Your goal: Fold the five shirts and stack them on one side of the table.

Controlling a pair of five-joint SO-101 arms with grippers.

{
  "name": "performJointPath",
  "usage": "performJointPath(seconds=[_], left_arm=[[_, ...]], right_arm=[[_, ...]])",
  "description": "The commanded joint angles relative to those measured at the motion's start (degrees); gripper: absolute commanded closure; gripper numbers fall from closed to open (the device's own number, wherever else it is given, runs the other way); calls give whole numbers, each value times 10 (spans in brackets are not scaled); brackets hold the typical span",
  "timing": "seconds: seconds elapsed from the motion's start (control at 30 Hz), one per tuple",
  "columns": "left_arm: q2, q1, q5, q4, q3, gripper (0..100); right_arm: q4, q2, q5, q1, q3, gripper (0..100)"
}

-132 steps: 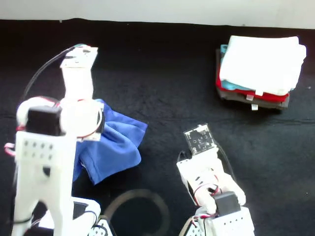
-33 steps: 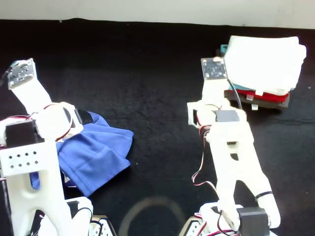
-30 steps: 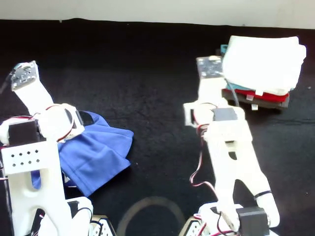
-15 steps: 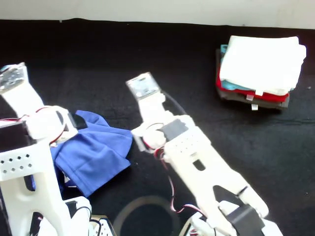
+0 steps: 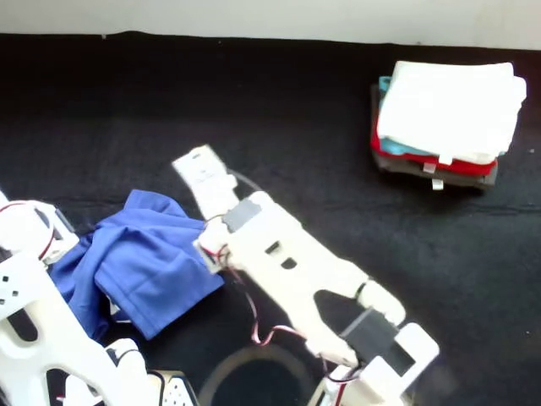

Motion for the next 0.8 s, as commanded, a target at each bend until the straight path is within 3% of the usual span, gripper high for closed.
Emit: performJointPath(seconds=[0.0, 0.13, 0.27, 0.53, 0.77], left_arm=[[-11, -6, -4, 5, -22, 730], [-11, -6, -4, 6, -21, 730], [-11, -6, -4, 7, -15, 730], [-11, -1, -4, 3, -15, 730], [-11, -1, -4, 2, -14, 730]], right_arm=[[-7, 35, -2, -10, -28, 775], [-38, 87, -4, 22, -28, 786], [-42, 102, -2, 73, -27, 991], [-39, 98, 26, 238, -27, 991], [-11, 97, 58, 299, -59, 991]])
